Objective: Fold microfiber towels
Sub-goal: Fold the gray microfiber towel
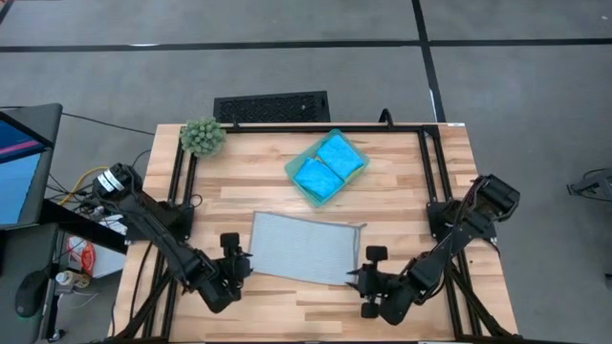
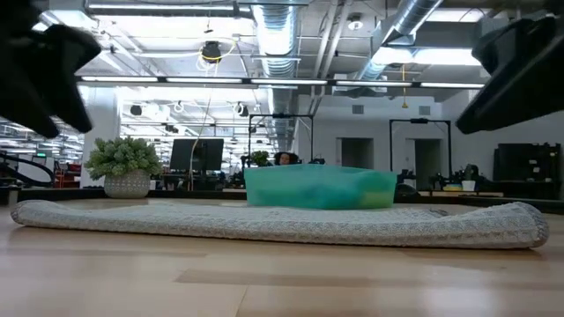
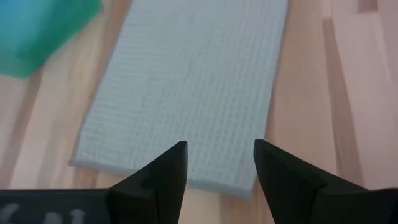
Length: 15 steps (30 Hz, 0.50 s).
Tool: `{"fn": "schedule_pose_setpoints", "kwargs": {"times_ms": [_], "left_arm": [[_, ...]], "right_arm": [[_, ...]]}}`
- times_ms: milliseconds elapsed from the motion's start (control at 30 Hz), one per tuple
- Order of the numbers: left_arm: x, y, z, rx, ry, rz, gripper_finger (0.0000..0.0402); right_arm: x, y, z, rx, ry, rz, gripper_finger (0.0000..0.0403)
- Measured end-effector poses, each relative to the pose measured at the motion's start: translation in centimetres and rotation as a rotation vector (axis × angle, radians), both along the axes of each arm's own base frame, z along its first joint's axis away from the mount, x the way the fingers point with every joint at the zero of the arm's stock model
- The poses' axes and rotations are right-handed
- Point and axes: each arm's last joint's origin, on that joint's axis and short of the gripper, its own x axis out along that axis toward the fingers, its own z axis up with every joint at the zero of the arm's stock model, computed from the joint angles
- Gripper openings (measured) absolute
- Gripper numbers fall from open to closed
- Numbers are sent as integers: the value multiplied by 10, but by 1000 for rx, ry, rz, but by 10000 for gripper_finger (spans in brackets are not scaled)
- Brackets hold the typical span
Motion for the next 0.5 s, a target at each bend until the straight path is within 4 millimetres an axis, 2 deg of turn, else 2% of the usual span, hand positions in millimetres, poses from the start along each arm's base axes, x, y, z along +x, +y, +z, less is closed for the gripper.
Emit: {"fn": "schedule_pose_setpoints", "kwargs": {"times_ms": [133,333,500], "left_arm": [[-5,1,-9,-6,-5,-10,179],[-5,1,-12,-27,-1,-15,179],[-5,0,-12,-33,5,-17,179]], "right_arm": [[2,5,-17,-18,31,17,157],[4,6,-43,-31,82,-15,186],[5,5,-54,-12,124,-23,189]]}}
